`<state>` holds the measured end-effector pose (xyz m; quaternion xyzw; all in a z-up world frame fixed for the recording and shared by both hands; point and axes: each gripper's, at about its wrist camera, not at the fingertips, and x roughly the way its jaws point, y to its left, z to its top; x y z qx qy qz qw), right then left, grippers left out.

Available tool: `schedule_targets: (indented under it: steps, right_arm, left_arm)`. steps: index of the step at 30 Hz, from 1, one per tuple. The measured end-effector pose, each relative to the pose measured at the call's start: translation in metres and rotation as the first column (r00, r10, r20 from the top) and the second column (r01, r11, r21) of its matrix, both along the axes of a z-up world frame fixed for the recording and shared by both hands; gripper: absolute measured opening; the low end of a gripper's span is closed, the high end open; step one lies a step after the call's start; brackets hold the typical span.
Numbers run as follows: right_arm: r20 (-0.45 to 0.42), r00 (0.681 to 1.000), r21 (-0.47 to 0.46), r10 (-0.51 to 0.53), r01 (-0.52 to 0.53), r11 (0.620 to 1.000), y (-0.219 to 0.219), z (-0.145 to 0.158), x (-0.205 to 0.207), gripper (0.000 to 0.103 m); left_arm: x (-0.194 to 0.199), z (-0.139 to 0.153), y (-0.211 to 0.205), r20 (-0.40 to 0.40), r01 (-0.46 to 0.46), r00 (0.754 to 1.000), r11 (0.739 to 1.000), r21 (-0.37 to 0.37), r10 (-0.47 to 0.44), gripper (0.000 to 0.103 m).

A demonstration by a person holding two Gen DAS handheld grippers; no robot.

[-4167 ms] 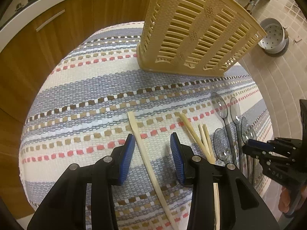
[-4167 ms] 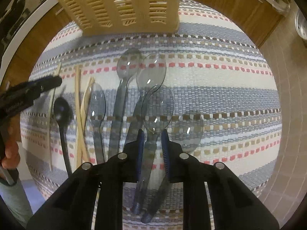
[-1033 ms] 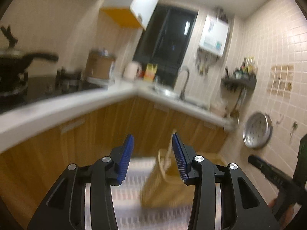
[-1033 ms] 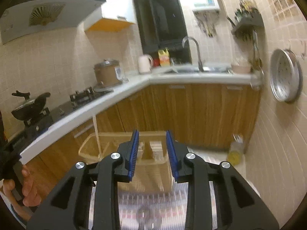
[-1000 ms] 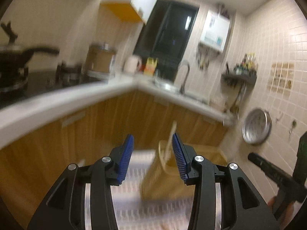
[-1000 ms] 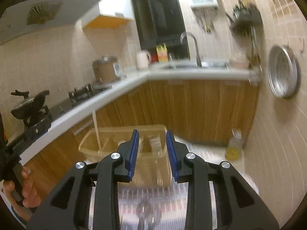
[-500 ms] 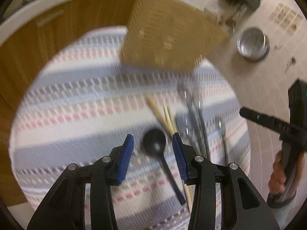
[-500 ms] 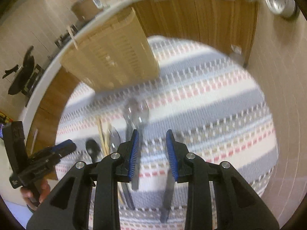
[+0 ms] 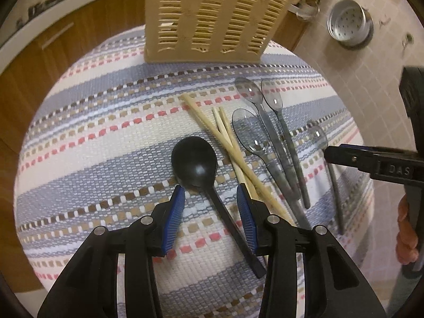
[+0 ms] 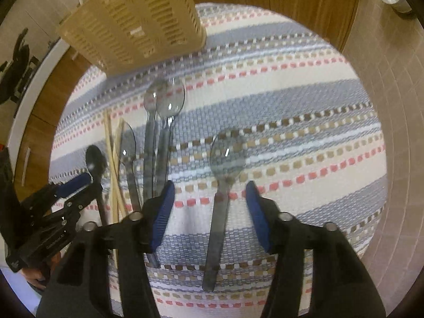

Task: Organize utensils
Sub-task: 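Grasp another clear spoon with the right tool while the left tool grasps the black spoon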

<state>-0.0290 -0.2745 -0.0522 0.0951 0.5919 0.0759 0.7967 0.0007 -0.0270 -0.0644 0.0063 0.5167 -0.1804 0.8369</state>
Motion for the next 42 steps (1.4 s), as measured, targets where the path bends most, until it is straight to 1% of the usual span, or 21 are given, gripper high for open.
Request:
schedule_targets:
  steps: [4,7,10,12,14,16,18,19,21,23,26,28,30,31,32,33,35,37,38,39,42]
  right_arm:
    - [-0.027,1.0,-0.03,0.001,-0.002,1.0,0.007,-0.01,0.002,0.034]
    - [-0.02,1.0,-0.065,0.006,-0.007,0.998,0.014,-0.01,0.003,0.034]
    - [-0.019,1.0,-0.111,0.02,-0.022,0.994,0.024,-0.012,0.004,0.034]
    - [-0.021,0.999,-0.143,0.028,-0.03,0.989,0.029,-0.012,0.004,0.03]
    - [-0.024,0.999,-0.159,0.034,-0.038,0.987,0.032,-0.012,0.004,0.029]
    - [-0.029,0.999,-0.172,0.042,-0.046,0.984,0.034,-0.012,0.005,0.027]
    - [-0.035,0.998,-0.183,0.046,-0.052,0.982,0.036,-0.012,0.006,0.022]
    - [-0.037,0.998,-0.184,0.05,-0.056,0.981,0.037,-0.012,0.006,0.021]
    - [-0.042,0.998,-0.181,0.055,-0.062,0.982,0.038,-0.012,0.008,0.017]
    - [-0.043,0.998,-0.173,0.055,-0.061,0.983,0.035,-0.012,0.009,0.016]
    - [-0.048,0.997,-0.144,0.053,-0.059,0.988,0.018,-0.013,0.008,0.016]
    - [-0.055,0.997,-0.143,0.06,-0.067,0.987,0.013,-0.015,0.013,0.016]
    - [-0.062,0.995,-0.157,0.072,-0.081,0.984,0.014,-0.016,0.015,0.016]
    - [-0.068,0.995,-0.166,0.076,-0.087,0.982,0.015,-0.016,0.016,0.016]
    - [-0.074,0.994,-0.174,0.081,-0.093,0.98,0.015,-0.016,0.018,0.016]
    - [-0.08,0.993,-0.18,0.085,-0.099,0.979,0.016,-0.016,0.02,0.016]
    - [-0.087,0.992,-0.191,0.094,-0.109,0.976,0.019,-0.015,0.022,0.016]
    - [-0.087,0.991,-0.204,0.101,-0.117,0.972,0.029,-0.013,0.022,0.015]
    - [-0.082,0.991,-0.21,0.109,-0.124,0.97,0.031,-0.012,0.022,0.012]
    - [-0.076,0.99,-0.216,0.115,-0.129,0.968,0.033,-0.011,0.022,0.011]
    - [-0.049,0.992,-0.218,0.12,-0.128,0.967,0.041,-0.01,0.014,0.011]
  left_arm:
    - [-0.002,0.003,-0.004,0.024,0.029,0.999,0.999,0.035,-0.03,0.037]
    - [0.0,0.003,-0.009,0.03,0.045,0.998,0.998,0.048,-0.046,0.037]
    - [0.004,0.002,-0.019,0.041,0.053,0.998,0.995,0.083,-0.057,0.037]
    - [0.004,0.002,-0.024,0.05,0.062,0.996,0.992,0.106,-0.068,0.037]
    - [0.006,0.001,-0.03,0.059,0.072,0.995,0.988,0.135,-0.081,0.033]
    - [0.009,0.001,-0.035,0.062,0.083,0.994,0.984,0.156,-0.094,0.033]
    - [0.011,0.0,-0.039,0.069,0.096,0.991,0.977,0.188,-0.111,0.022]
    - [0.013,-0.001,-0.041,0.074,0.105,0.99,0.972,0.208,-0.123,0.019]
    - [0.018,0.0,-0.041,0.062,0.127,0.988,0.968,0.215,-0.143,0.011]
    - [0.02,0.001,-0.035,0.051,0.144,0.986,0.967,0.21,-0.158,0.006]
    - [0.02,0.003,-0.026,0.03,0.167,0.984,0.97,0.176,-0.175,0.007]
    - [0.02,0.003,-0.024,0.023,0.172,0.984,0.971,0.168,-0.179,0.008]
    - [0.018,0.003,-0.026,0.017,0.181,0.982,0.969,0.165,-0.187,0.018]
    - [0.018,0.003,-0.029,0.012,0.191,0.981,0.967,0.168,-0.196,0.021]
    - [0.017,0.003,-0.034,0.011,0.199,0.979,0.963,0.179,-0.204,0.025]
    - [0.016,0.002,-0.038,0.016,0.201,0.978,0.957,0.208,-0.209,0.026]
    - [0.016,0.0,-0.047,0.021,0.205,0.976,0.946,0.252,-0.217,0.023]
    - [0.016,0.0,-0.051,0.027,0.2,0.976,0.939,0.278,-0.216,0.008]
    - [0.016,-0.001,-0.053,0.04,0.184,0.977,0.93,0.317,-0.207,0.005]
    - [0.015,-0.001,-0.054,0.05,0.179,0.977,0.928,0.328,-0.206,0.004]
    - [0.015,0.0,-0.05,0.067,0.161,0.98,0.943,0.291,-0.188,0.004]
